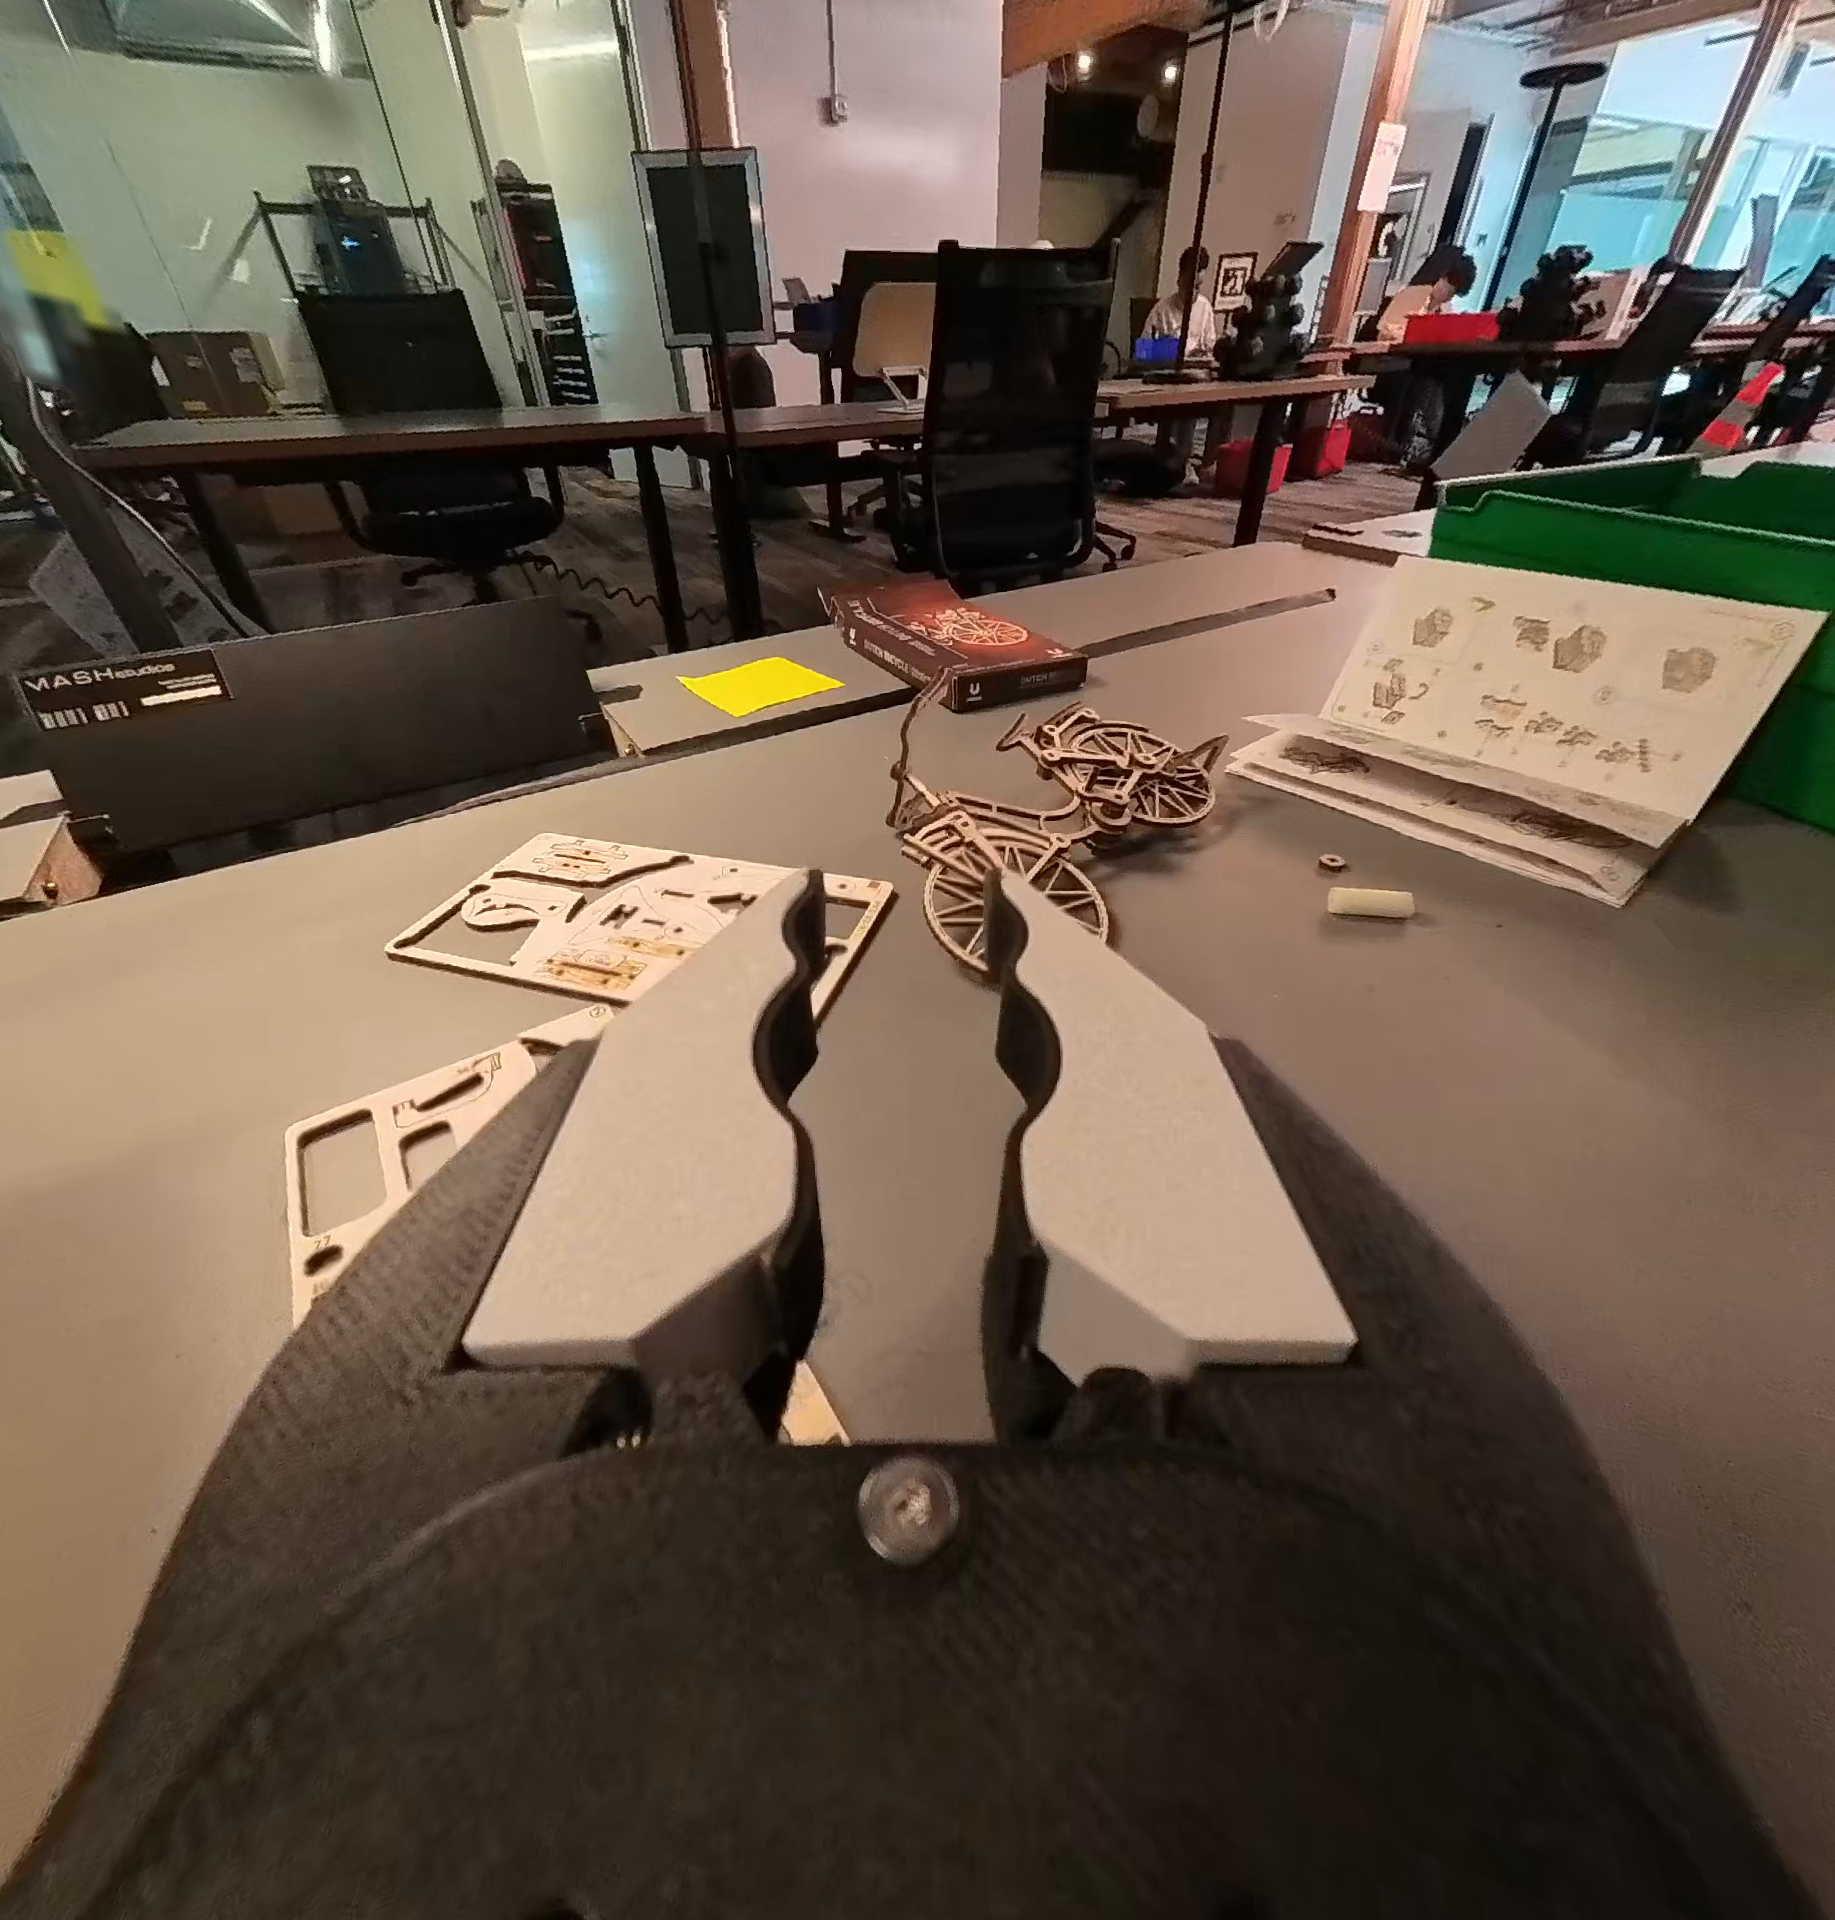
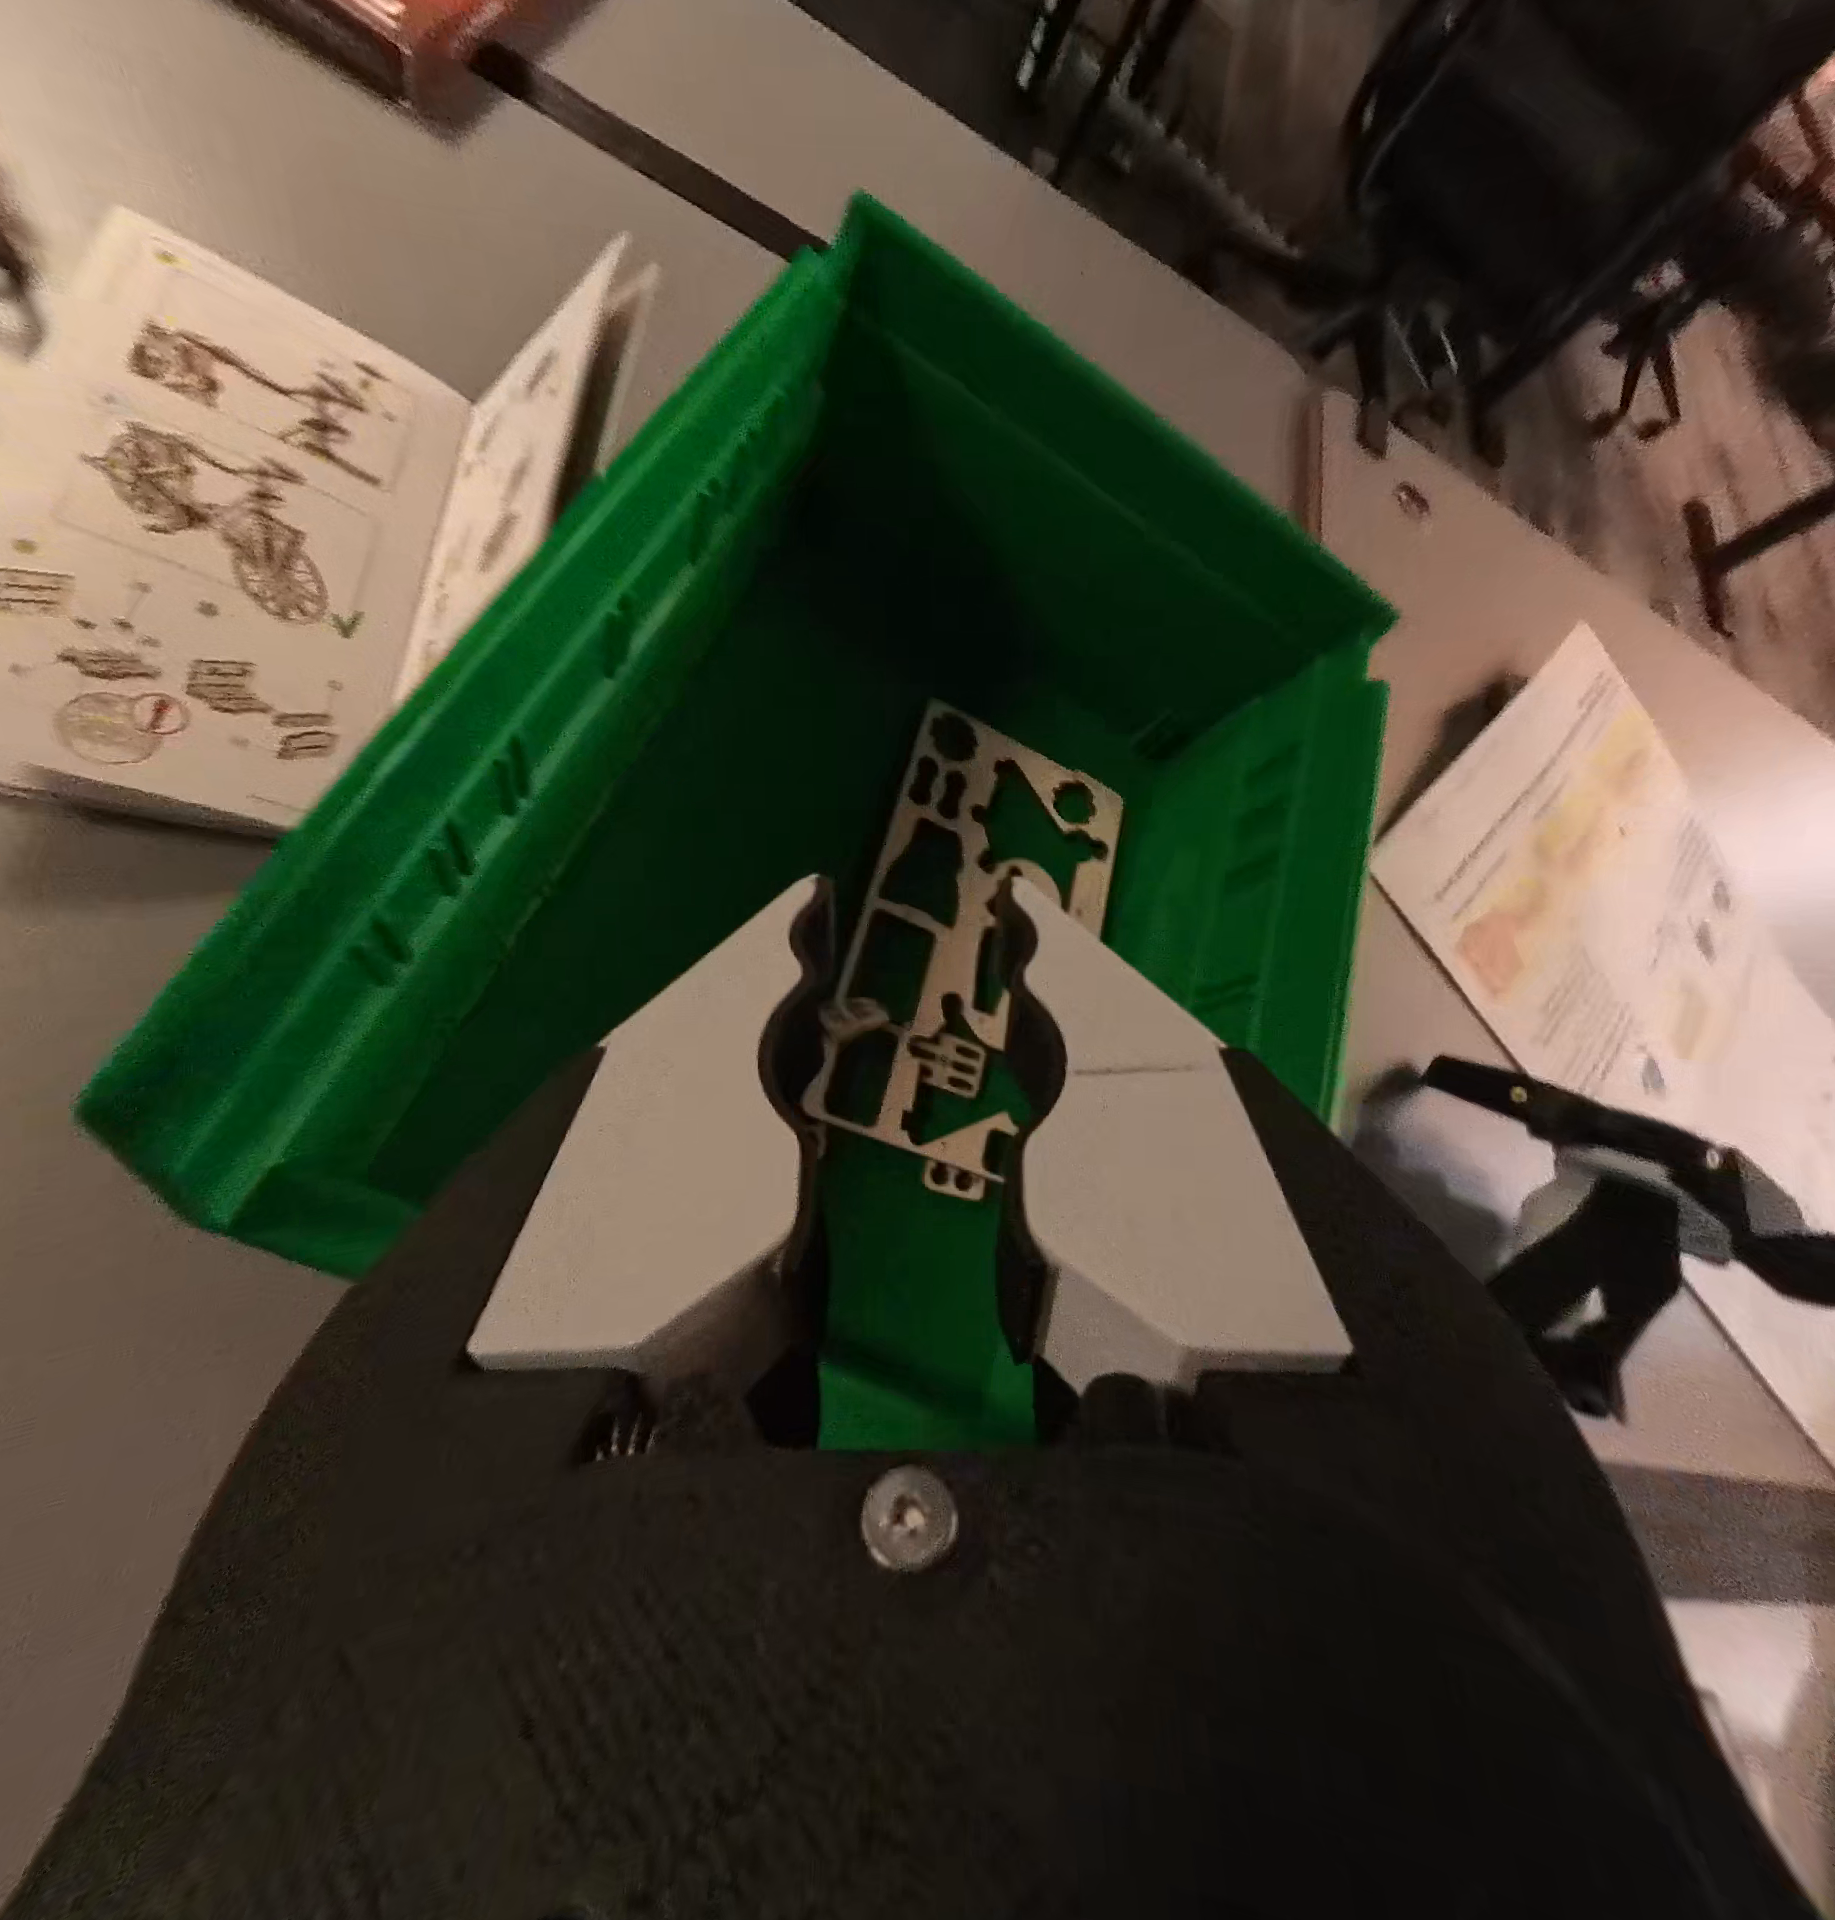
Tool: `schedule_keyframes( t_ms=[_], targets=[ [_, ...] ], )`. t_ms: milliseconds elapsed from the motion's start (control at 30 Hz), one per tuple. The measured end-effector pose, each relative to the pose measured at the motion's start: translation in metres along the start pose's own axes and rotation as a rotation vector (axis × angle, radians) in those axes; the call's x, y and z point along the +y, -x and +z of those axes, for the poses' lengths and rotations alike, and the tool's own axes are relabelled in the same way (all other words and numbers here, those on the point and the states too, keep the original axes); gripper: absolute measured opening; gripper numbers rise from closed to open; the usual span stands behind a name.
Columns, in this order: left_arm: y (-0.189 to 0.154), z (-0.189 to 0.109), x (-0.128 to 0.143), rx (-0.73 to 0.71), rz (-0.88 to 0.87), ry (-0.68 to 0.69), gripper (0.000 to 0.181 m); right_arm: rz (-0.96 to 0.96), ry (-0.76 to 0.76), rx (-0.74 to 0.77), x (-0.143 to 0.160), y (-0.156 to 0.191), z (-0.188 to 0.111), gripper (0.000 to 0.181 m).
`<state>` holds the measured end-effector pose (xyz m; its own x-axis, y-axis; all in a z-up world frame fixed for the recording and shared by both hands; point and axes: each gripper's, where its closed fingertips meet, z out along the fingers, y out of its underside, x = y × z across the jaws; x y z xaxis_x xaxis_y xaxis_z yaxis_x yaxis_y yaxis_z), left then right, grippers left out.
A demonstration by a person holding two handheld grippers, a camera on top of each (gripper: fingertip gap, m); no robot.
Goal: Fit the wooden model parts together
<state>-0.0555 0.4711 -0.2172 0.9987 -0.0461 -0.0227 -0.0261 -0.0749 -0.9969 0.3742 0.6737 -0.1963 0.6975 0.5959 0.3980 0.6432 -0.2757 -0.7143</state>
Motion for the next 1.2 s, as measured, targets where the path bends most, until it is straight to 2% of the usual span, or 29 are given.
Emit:
schedule_keyframes(
  t_ms=[100,167,200,267,333,433,500,600,733,867,933,1067,1200],
  targets=[
    [0.001,0.0,0.0,-0.006,-0.003,0.001,0.028,0.045,-0.015,0.005,0.0,-0.006,0.001,0.031],
    [0.002,-0.001,-0.001,-0.013,-0.001,-0.005,0.028,0.065,-0.137,-0.025,-0.028,0.007,-0.009,0.033],
    [0.003,-0.001,-0.001,-0.017,-0.002,-0.008,0.028,0.061,-0.26,-0.066,-0.054,0.023,-0.02,0.033],
    [0.004,-0.002,-0.004,-0.021,-0.007,-0.02,0.028,0.015,-0.548,-0.178,-0.112,0.072,-0.047,0.03],
    [0.006,-0.004,-0.006,-0.028,-0.007,-0.034,0.028,-0.035,-0.765,-0.291,-0.153,0.13,-0.061,0.026],
    [0.008,-0.006,-0.009,-0.036,-0.001,-0.051,0.028,-0.078,-0.943,-0.416,-0.176,0.214,-0.047,0.022],
    [0.01,-0.007,-0.009,-0.047,0.01,-0.049,0.028,-0.098,-0.995,-0.399,-0.178,0.244,-0.024,0.021],
    [0.013,-0.008,-0.009,-0.062,0.022,-0.05,0.028,-0.062,-1.091,-0.373,-0.177,0.251,-0.008,0.02],
    [0.015,-0.011,-0.015,-0.081,0.045,-0.07,0.028,-0.093,-1.173,-0.358,-0.166,0.236,-0.018,0.014],
    [0.014,-0.014,-0.022,-0.08,0.052,-0.097,0.028,-0.086,-1.137,-0.386,-0.163,0.235,-0.006,0.012],
    [0.012,-0.015,-0.024,-0.072,0.053,-0.107,0.028,-0.065,-1.127,-0.317,-0.163,0.224,0.002,0.021],
    [0.012,-0.016,-0.024,-0.081,0.095,-0.113,0.028,-0.001,-1.104,-0.2,-0.157,0.191,0.009,0.019],
    [0.013,-0.012,-0.017,-0.085,0.107,-0.082,0.027,0.038,-1.097,-0.235,-0.156,0.188,0.011,0.015]
  ],
)
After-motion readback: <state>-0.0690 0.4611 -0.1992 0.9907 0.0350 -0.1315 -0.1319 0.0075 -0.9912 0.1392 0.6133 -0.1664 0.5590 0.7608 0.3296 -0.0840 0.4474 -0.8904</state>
